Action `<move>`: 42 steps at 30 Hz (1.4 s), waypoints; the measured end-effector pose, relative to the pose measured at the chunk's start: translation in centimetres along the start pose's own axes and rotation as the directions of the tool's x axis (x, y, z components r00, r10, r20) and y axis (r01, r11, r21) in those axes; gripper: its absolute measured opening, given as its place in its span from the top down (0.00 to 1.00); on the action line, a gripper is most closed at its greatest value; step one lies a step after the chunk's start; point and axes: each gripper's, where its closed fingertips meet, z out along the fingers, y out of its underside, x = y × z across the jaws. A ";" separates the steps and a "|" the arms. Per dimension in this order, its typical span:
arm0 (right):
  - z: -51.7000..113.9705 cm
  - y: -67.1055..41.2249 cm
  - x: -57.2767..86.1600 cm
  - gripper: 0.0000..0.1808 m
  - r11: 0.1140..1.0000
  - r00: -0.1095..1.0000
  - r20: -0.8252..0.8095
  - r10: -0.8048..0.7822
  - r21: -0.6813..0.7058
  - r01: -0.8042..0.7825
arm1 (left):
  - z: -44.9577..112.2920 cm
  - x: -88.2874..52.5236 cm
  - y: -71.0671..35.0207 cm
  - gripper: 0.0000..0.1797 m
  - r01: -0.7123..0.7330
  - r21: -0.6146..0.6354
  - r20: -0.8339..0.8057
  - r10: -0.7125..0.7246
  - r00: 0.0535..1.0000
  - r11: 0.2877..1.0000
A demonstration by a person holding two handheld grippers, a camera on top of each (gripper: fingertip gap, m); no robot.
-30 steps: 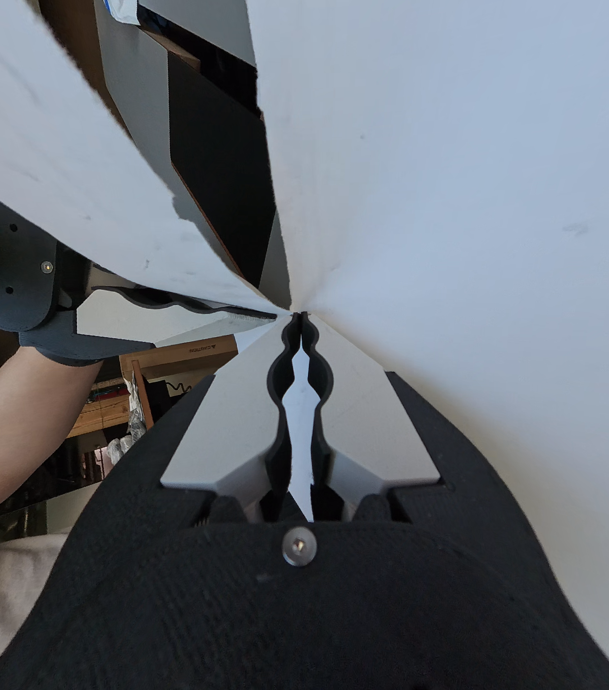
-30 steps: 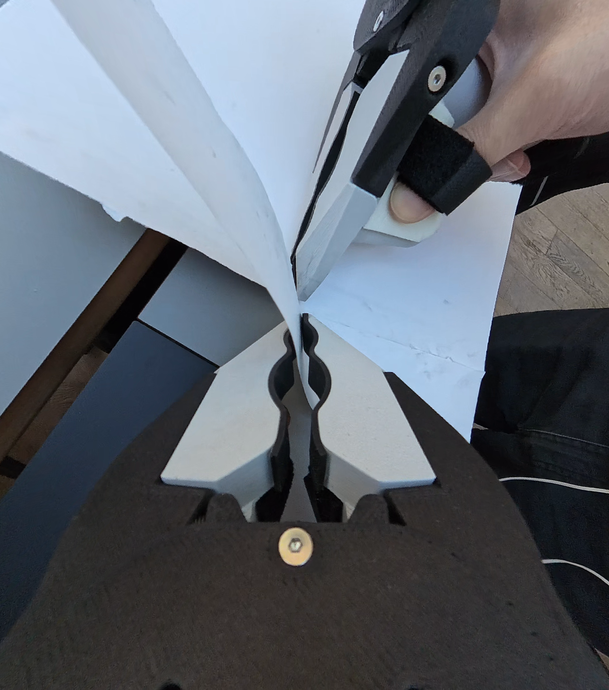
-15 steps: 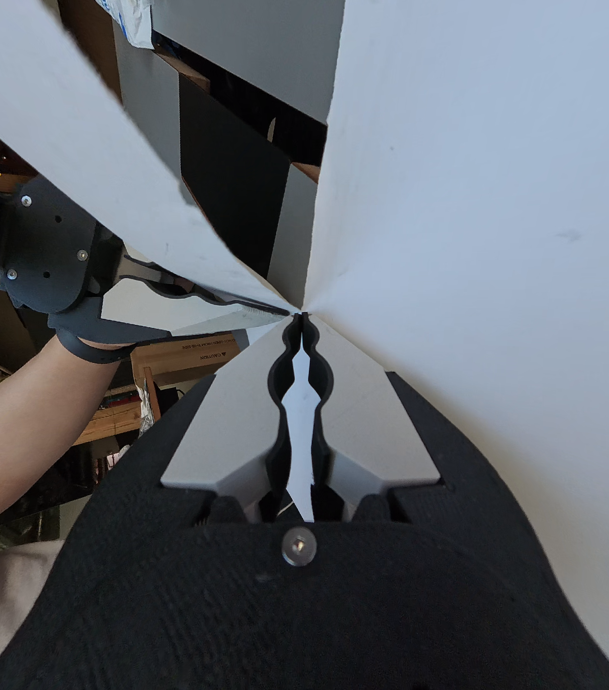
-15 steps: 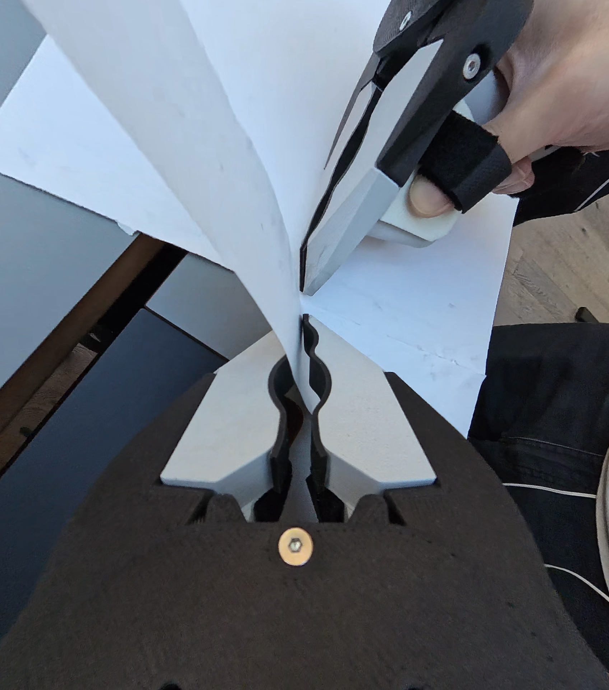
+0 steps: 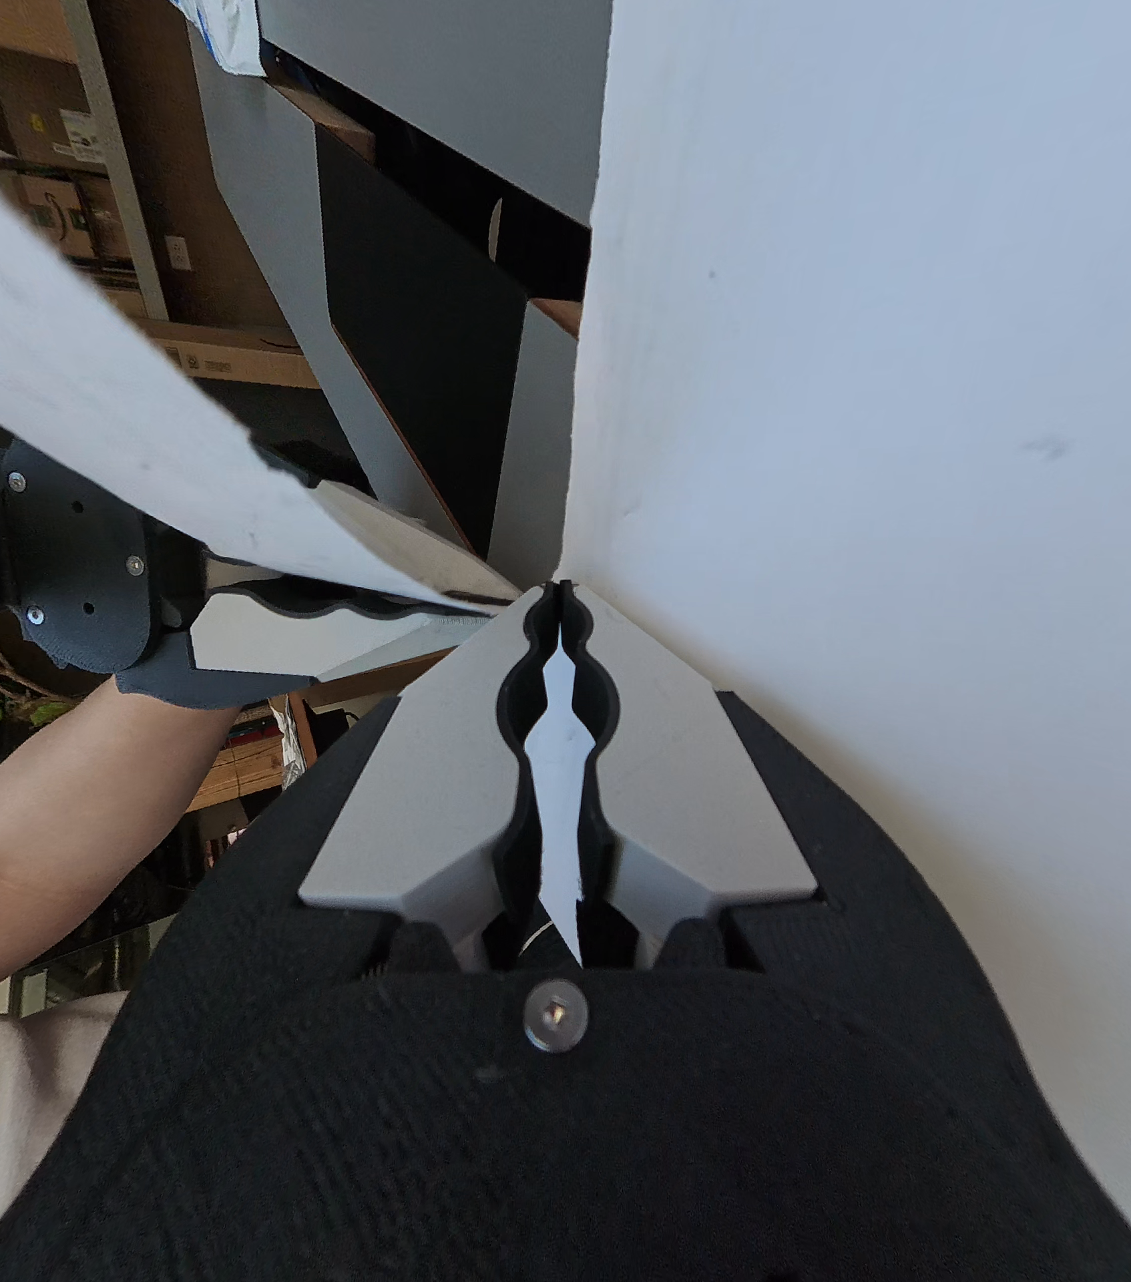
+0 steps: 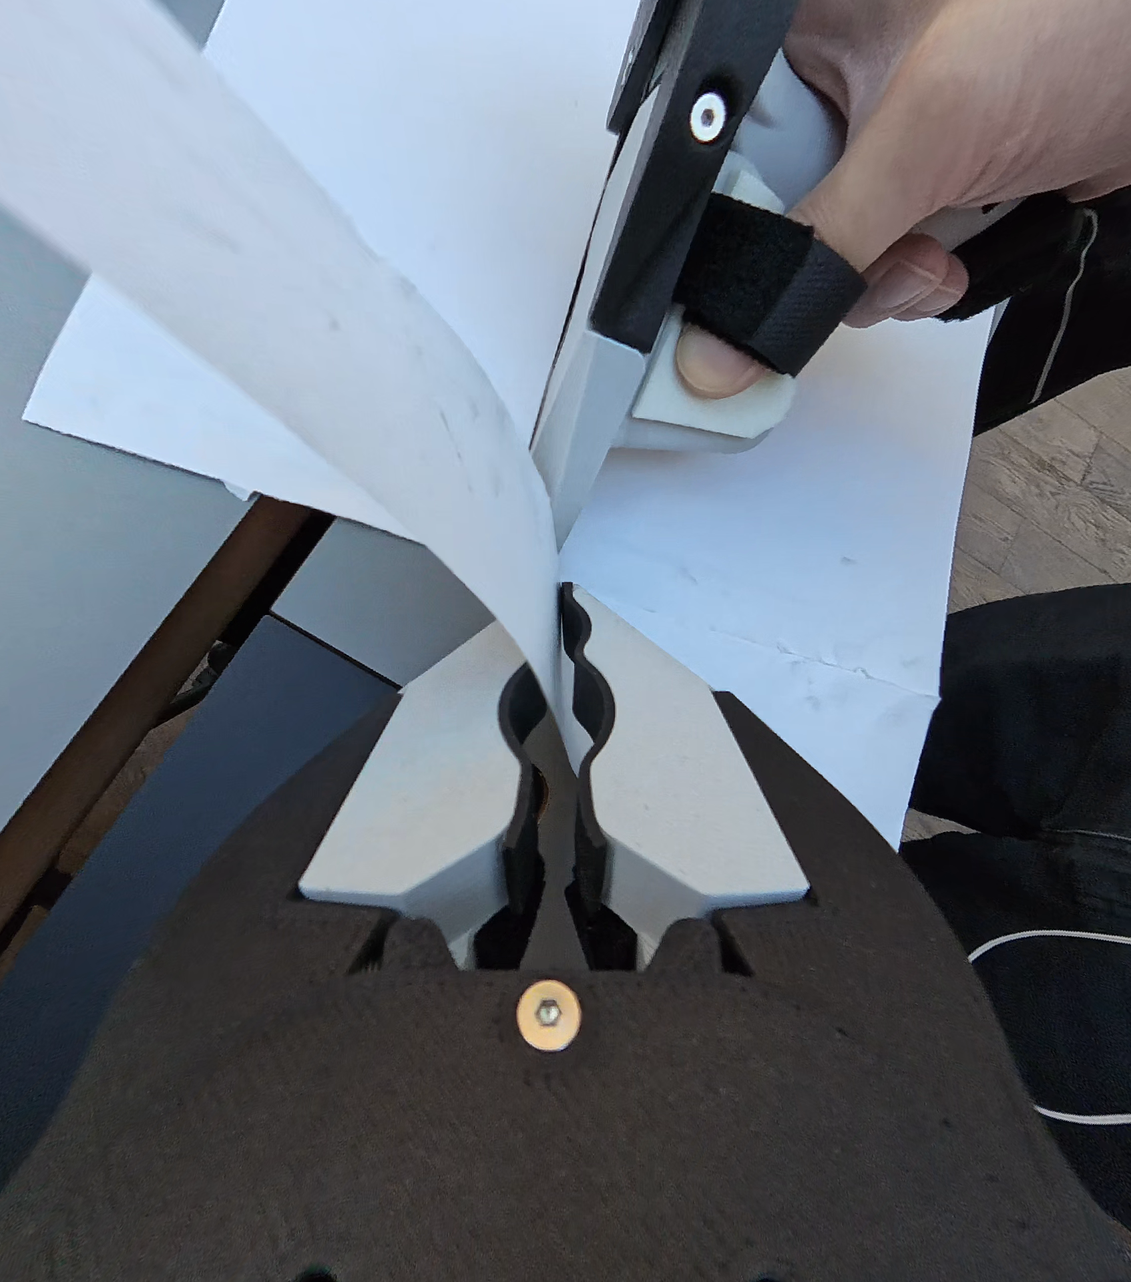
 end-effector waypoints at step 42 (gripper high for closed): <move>-1.8 0.1 3.1 0.82 0.935 0.912 -0.238 -0.333 0.043 0.352 | 0.0 0.0 0.0 1.00 0.032 0.027 -0.010 -0.031 0.999 0.999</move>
